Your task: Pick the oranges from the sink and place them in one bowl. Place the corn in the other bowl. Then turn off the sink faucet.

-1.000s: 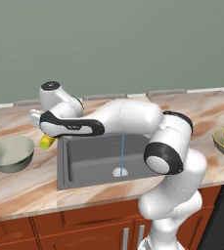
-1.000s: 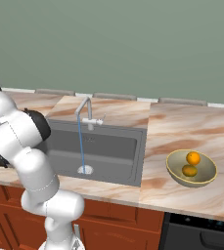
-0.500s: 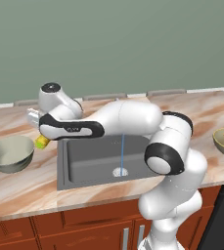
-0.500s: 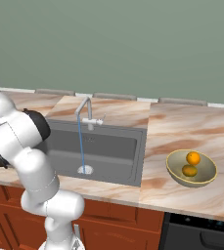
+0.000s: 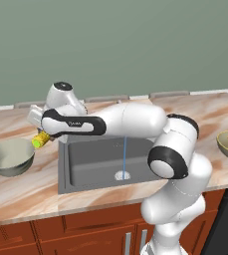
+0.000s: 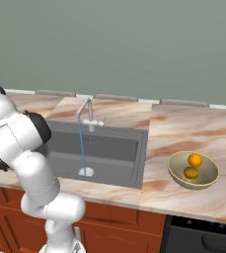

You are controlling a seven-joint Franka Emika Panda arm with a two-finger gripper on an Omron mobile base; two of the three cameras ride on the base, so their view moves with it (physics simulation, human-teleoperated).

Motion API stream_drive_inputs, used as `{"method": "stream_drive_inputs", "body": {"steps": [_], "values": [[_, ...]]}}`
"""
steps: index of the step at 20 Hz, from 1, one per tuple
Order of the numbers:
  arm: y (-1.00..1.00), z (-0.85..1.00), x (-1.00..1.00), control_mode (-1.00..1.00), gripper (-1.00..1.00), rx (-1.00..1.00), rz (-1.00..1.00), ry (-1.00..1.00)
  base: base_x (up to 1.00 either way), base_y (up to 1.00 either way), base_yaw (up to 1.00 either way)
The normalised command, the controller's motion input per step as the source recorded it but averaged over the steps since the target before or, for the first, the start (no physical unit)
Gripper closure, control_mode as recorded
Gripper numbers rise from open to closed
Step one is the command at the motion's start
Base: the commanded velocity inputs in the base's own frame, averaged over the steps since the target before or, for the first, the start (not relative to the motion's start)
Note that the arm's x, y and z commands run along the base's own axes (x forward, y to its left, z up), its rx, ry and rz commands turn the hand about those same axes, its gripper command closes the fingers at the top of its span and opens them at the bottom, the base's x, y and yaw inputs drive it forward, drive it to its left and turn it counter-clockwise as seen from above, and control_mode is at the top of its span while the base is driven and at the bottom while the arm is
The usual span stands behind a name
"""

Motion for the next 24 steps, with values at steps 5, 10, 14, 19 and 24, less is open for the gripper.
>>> {"method": "stream_drive_inputs", "body": {"steps": [5, 10, 14, 19, 24], "values": [[0.20, 0.00, 0.03, -1.00, 1.00, 0.12, -0.01, 0.00, 0.00, 0.00, 0.00], [0.24, 0.00, 0.00, -1.00, 1.00, 0.06, -0.02, 0.00, 0.00, 0.00, 0.00], [0.28, 0.00, 0.00, -1.00, 1.00, 0.01, -0.04, 0.01, 0.00, 0.00, 0.00], [0.29, 0.00, 0.00, -1.00, 1.00, 0.00, -0.08, 0.00, 0.00, 0.00, 0.00], [0.30, 0.00, 0.00, -1.00, 1.00, 0.00, -0.09, 0.00, 0.00, 0.00, 0.00]]}}
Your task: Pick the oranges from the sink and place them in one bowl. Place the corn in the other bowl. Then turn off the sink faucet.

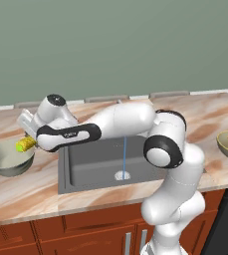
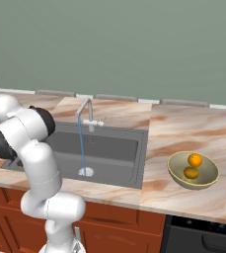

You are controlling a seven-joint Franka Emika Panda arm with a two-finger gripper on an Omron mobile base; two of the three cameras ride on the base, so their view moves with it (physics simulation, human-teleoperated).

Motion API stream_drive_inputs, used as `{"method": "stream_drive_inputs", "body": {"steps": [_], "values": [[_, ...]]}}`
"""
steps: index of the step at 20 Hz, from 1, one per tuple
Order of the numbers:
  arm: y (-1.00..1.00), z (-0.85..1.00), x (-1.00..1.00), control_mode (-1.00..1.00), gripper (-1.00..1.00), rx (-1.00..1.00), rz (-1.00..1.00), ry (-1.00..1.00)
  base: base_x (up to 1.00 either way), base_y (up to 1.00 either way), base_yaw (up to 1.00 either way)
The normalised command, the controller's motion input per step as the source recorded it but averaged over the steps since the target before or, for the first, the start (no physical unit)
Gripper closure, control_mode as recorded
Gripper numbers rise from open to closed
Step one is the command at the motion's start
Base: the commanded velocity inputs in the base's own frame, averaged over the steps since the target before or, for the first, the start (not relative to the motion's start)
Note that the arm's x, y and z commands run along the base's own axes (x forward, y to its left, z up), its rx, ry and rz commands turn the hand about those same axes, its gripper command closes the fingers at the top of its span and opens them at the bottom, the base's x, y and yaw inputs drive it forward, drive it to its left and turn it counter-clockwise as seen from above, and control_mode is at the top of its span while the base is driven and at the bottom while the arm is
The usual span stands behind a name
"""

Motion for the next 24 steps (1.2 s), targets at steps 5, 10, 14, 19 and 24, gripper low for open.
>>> {"method": "stream_drive_inputs", "body": {"steps": [5, 10, 14, 19, 24], "values": [[0.33, 0.00, 0.00, -1.00, 1.00, 0.00, -0.09, 0.00, 0.00, 0.00, 0.00], [0.35, 0.00, 0.00, -1.00, 1.00, 0.00, -0.12, 0.05, 0.00, 0.00, 0.00], [0.33, 0.00, 0.00, -1.00, 1.00, 0.00, -0.15, 0.10, 0.00, 0.00, 0.00], [0.04, -0.01, 0.09, -1.00, 1.00, -0.01, -0.14, 0.01, 0.00, 0.00, 0.00], [0.00, -0.25, 0.04, -1.00, 1.00, -0.03, -0.13, 0.00, 0.00, 0.00, 0.00]]}}
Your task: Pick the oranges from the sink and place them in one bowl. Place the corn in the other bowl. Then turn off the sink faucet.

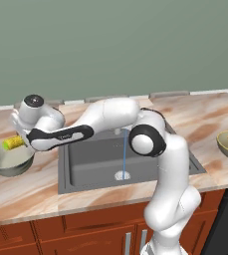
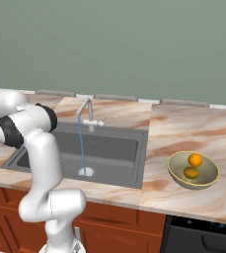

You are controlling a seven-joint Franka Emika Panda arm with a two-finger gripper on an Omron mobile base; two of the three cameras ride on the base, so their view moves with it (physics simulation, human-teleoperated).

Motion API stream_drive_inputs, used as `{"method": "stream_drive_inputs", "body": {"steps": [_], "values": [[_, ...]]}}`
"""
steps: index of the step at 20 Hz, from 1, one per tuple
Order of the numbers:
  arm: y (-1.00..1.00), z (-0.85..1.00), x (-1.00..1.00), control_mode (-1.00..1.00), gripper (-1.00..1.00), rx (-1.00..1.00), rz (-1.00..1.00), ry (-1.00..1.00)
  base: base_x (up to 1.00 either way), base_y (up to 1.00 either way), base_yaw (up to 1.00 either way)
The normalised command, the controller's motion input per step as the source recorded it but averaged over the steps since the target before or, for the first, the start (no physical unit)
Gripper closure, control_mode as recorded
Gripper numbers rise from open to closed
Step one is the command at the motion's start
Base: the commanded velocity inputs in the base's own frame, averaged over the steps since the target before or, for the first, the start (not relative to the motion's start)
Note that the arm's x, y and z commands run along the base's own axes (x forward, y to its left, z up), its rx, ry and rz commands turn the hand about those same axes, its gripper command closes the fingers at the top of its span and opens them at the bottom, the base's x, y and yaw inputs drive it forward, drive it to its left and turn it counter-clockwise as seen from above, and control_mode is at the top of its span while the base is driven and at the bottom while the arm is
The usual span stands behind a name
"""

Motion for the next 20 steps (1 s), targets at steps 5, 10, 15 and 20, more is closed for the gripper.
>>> {"method": "stream_drive_inputs", "body": {"steps": [5, 10, 15, 20], "values": [[0.00, -0.53, 0.00, -1.00, 1.00, -0.05, -0.15, 0.00, 0.00, 0.00, 0.00], [0.13, -0.37, 0.00, -1.00, -1.00, -0.03, -0.14, 0.00, 0.00, 0.00, 0.00], [0.91, 0.03, 0.00, -1.00, -1.00, -0.01, -0.10, 0.00, 0.00, 0.00, 0.00], [0.99, 0.12, 0.00, -1.00, -1.00, -0.04, -0.12, 0.00, 0.00, 0.00, 0.00]]}}
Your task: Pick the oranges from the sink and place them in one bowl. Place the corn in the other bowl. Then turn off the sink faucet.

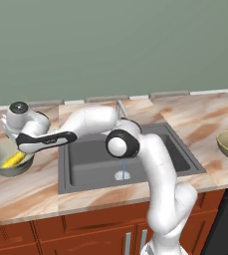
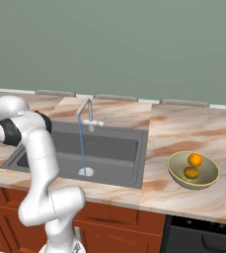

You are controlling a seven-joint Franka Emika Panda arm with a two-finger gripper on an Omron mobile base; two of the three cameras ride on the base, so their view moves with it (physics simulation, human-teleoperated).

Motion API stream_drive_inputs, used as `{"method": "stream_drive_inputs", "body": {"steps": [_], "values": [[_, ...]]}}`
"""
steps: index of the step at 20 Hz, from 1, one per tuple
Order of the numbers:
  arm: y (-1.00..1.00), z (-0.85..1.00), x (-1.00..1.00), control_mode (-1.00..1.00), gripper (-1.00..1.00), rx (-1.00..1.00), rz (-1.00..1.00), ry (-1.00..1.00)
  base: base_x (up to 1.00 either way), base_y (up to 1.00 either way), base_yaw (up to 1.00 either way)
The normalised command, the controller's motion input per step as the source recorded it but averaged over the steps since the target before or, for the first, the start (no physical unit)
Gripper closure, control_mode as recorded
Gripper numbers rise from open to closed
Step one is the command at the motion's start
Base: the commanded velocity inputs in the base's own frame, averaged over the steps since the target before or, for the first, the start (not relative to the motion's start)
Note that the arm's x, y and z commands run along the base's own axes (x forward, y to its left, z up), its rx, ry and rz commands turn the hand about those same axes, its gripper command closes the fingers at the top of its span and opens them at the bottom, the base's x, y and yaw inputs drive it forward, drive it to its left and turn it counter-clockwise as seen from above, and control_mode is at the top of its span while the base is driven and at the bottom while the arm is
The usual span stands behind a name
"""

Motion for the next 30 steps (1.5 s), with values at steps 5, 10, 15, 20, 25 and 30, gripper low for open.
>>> {"method": "stream_drive_inputs", "body": {"steps": [5, 10, 15, 20, 25, 30], "values": [[0.19, 0.24, -0.03, -1.00, -1.00, -0.02, -0.16, 0.00, 0.00, 0.00, 0.00], [-0.43, 0.73, -0.25, -1.00, -1.00, 0.00, -0.17, 0.00, 0.00, 0.00, 0.00], [-0.99, 0.35, -0.80, -1.00, -1.00, 0.04, -0.17, 0.00, 0.00, 0.00, 0.00], [-1.00, -0.47, -1.00, -1.00, -1.00, 0.10, -0.09, 0.00, 0.00, 0.00, 0.00], [-1.00, -1.00, -0.94, -1.00, -1.00, 0.29, 0.00, -0.04, 0.00, 0.00, 0.00], [-1.00, -0.94, -1.00, -1.00, -1.00, 0.46, 0.04, -0.16, 0.00, 0.00, 0.00]]}}
